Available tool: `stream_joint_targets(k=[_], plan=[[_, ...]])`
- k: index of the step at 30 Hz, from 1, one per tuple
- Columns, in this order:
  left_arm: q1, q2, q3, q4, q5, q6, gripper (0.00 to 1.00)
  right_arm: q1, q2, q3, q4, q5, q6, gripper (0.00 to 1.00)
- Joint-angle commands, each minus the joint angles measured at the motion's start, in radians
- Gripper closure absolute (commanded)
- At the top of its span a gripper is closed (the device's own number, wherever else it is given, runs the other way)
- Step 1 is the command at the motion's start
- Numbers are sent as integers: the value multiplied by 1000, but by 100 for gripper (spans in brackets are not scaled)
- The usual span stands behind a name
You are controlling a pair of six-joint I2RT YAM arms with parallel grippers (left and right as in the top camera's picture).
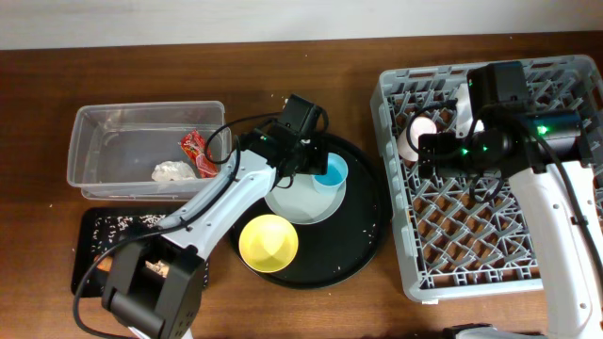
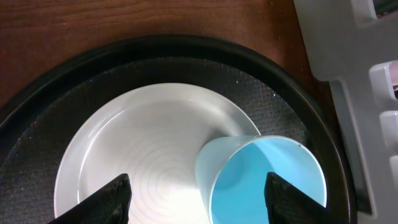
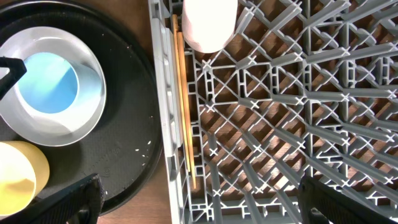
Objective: Sort waste into correct bins and load items into the dishwasher rack
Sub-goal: 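Grasp the blue cup with the left gripper and lift it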
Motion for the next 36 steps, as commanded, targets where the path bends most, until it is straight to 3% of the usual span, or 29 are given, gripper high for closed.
stream_joint_targets(k=[1,10,11,13,14,19,21,22,27,34,36], plan=[[-8,21,-2,7,-3,-17,32,-3,3,10,-1,-6,5,2],[-8,112,-2,30,1,-28,33,-3,3,10,-1,-5,5,2],[-8,112,-2,29,1,-28,40,-3,3,10,-1,-5,5,2],[-8,112,-2,29,1,-28,69,-3,3,10,-1,-5,5,2],[-8,112,-2,29,1,-28,76,-3,3,10,-1,-5,5,2],[-6,112,-2,29,1,-27,80,-3,3,10,-7,-5,5,2],[-6,111,2,29,1,-27,88,-3,3,10,-12,-5,5,2],[-6,109,8,26,2,-27,98,-3,3,10,-14,-5,5,2],[1,14,101,-68,130,-27,100,-3,3,10,-27,-24,5,2],[13,-108,127,-172,132,-11,100,-3,3,10,-27,-24,5,2],[16,-108,127,-171,207,10,100,-3,3,10,-33,-54,4,2]])
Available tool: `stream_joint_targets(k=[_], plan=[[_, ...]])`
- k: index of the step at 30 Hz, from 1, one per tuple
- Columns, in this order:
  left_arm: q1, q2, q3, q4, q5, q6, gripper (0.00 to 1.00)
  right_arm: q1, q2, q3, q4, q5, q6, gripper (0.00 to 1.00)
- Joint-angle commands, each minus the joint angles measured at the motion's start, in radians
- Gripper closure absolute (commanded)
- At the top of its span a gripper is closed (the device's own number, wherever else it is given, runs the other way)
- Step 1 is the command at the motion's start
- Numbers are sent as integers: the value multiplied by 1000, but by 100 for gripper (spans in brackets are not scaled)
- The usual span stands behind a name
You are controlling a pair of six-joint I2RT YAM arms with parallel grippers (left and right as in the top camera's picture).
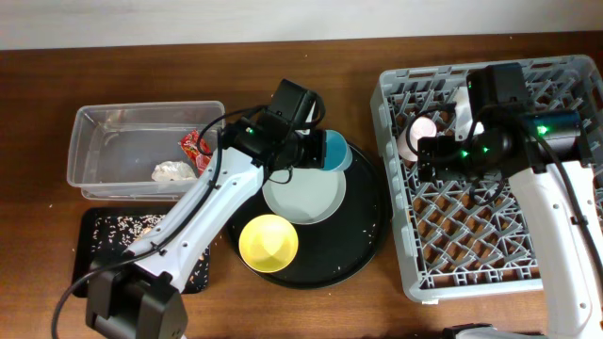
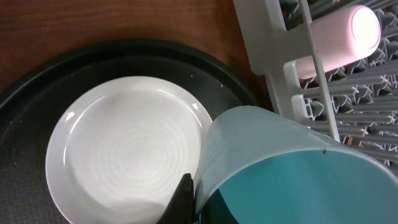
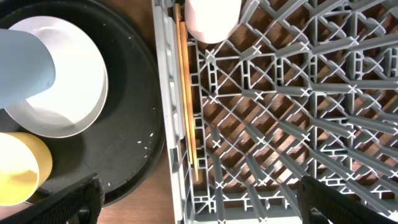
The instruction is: Sort waste into correct bins and load items into the dishwasher rack
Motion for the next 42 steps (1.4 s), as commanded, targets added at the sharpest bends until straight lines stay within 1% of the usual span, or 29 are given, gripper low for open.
stream_joint_targets(k=[1,3,4,6,8,9,11,13,14,16,20,21,26,27,28,29,33,36,37,38,40,41,42], plan=[[20,-19,18,2,206,79,99,-3,3,10,-9,-72,-9,2],[87,-19,22,6,492,127,99,-3,3,10,-11,-240,-149,2],[118,-19,22,6,581,130,99,-4,3,10,-11,-290,-183,2],[214,-19,22,6,865,164,99,-3,3,10,-11,-453,-272,2],[275,-19,22,6,1096,209,99,-3,3,10,-11,-626,-366,2],[290,-19,22,6,1180,220,100,-3,3,10,-11,-707,-407,2],[290,-19,22,15,1262,220,99,-3,3,10,-10,-829,-467,2],[271,-19,22,68,1364,219,99,-3,3,10,-10,-904,-505,2],[257,-19,22,96,1385,219,99,-3,3,10,-11,-939,-525,2],[246,-19,22,105,1385,219,99,-3,3,10,-8,-971,-525,2],[242,-19,22,112,1385,219,99,-3,3,10,-6,-1136,-627,2],[242,-19,22,112,1385,219,99,-3,3,10,4,-1157,-632,2],[242,-19,22,112,1385,219,99,-3,3,10,38,-1171,-632,0],[242,-19,22,112,1385,219,99,-3,3,10,38,-1170,-632,3],[242,-19,22,111,1385,219,99,-3,3,10,39,-1170,-632,15],[238,-19,22,112,1385,219,99,-3,3,10,39,-1170,-632,21],[213,-19,22,113,1385,219,99,-3,3,10,42,-1170,-632,22],[204,-19,22,115,1384,219,99,-3,3,11,47,-1170,-632,20],[202,-19,22,115,1384,219,99,-3,3,10,50,-1166,-632,21],[202,-19,22,114,1384,219,99,-3,3,10,51,-1165,-632,25],[202,-19,22,114,1381,219,99,-3,3,10,56,-1159,-632,28],[202,-19,22,114,1382,219,98,-3,3,10,61,-1159,-632,30],[202,-19,22,114,1382,219,89,-3,3,11,72,-1159,-632,31]])
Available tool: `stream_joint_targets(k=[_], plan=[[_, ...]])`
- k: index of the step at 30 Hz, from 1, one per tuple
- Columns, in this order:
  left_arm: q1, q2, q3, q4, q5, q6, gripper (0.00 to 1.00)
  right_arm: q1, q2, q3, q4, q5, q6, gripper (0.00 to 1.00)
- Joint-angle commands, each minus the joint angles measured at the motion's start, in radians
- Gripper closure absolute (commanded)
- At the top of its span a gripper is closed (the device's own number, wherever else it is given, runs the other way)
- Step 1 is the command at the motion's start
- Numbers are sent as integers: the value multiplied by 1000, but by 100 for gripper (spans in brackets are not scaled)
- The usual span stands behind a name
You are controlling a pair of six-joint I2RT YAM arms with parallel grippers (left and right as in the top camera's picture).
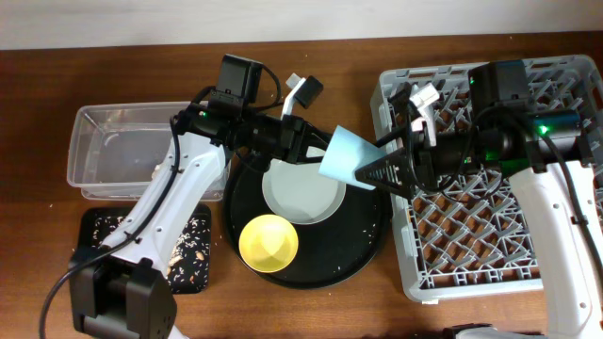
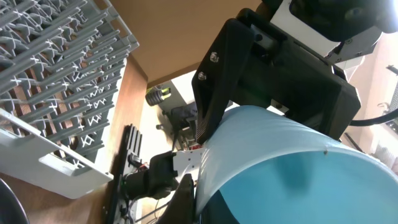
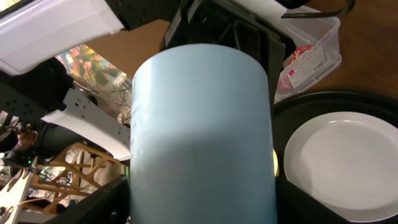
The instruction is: Sort waste into correct bins and load items into the dishwasher rack
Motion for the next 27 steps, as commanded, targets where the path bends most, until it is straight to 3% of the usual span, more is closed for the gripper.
stream_joint_targets(k=[1,6,13,17,19,22,27], plan=[[-1,-19,21,2,8,20,83,-1,2,10,31,-16,-3,33],[-1,-19,21,-2,-35,20,79,-2,2,11,54,87,8,37],[-1,-19,21,-122,-406,20,78,-72,2,11,54,116,16,37],[-1,-19,21,-153,-609,19,71,-140,2,11,5,266,142,38],[-1,-19,21,-168,-660,19,71,-169,2,11,-32,410,212,38],[-1,-19,21,-159,-703,19,80,-191,2,11,-56,430,242,36],[-1,-19,21,-238,-928,20,80,-191,2,11,-72,501,245,28]])
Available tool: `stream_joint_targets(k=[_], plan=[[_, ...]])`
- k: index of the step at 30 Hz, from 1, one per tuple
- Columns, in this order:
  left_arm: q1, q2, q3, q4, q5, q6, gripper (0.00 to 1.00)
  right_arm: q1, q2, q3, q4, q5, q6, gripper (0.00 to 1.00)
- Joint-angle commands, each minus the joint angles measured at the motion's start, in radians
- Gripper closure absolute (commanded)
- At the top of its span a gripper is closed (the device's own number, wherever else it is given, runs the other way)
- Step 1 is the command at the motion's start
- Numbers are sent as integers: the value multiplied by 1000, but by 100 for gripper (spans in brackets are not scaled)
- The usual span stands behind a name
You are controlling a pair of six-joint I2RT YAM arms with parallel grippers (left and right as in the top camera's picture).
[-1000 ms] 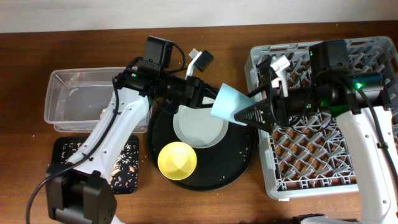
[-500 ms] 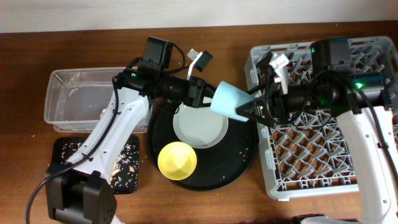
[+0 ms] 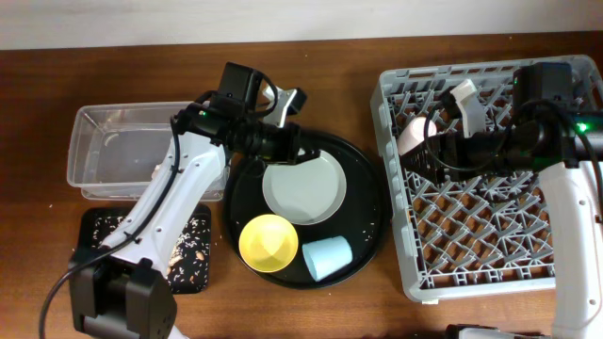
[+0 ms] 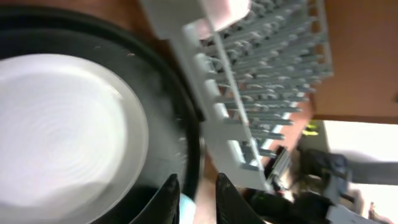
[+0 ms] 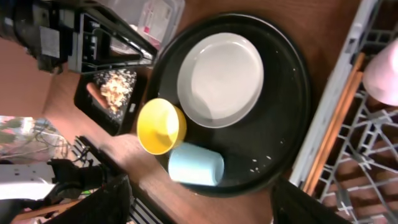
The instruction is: Sort waste into correct bins and load items into the dishwasher rack
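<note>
The light blue cup (image 3: 327, 257) lies on its side at the front of the black round tray (image 3: 369, 221), beside the yellow bowl (image 3: 268, 242); no gripper touches it. It also shows in the right wrist view, the blue cup (image 5: 196, 165). A white plate (image 3: 303, 188) sits mid-tray. My left gripper (image 3: 300, 143) hangs over the tray's back left; in its wrist view the left gripper (image 4: 196, 186) has a narrow gap and holds nothing. My right gripper (image 3: 426, 158) is wide open and empty over the left side of the grey rack (image 3: 490, 235).
A pink cup (image 3: 413, 135) lies in the rack's back left, and chopsticks (image 5: 333, 124) run along the rack's left wall. A clear bin (image 3: 141, 141) stands at the left. In front of it is a small black tray with food scraps (image 3: 141, 247).
The blue cup was held up between the two arms, in my left gripper with the right one's open fingers round it. Now it lies loose on the tray, and my right gripper is back over the rack.
My left gripper stood open over the blue cup lying on the white plate. Then it was shut on the cup's rim and had it off the plate. Then the cup was up between both grippers. Now it lies on the tray by the yellow bowl, held by neither.
</note>
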Motion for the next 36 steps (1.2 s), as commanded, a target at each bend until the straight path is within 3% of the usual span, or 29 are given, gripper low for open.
stream_joint_targets(k=[1,5,7,10,14,20,25,36], plan=[[-1,-19,14,-56,-141,16,80,-7,2,11,-10,91,9,27],[-23,-19,14,-247,-307,15,67,-7,2,10,-73,212,9,20],[-59,-19,11,-351,-328,15,66,-7,2,10,-97,224,9,14],[-140,-19,-15,-391,-419,-24,63,-7,2,10,-109,238,10,9],[-264,-19,-118,-339,-420,-57,59,-7,2,10,-141,237,13,5],[-272,-19,-151,-328,-404,-137,59,-7,2,-16,-136,237,12,4],[-272,-19,-152,-311,-370,-137,58,-7,2,-108,-79,236,13,3],[-272,-19,-395,58,-346,-289,58,-7,2,-129,-61,237,12,0]])
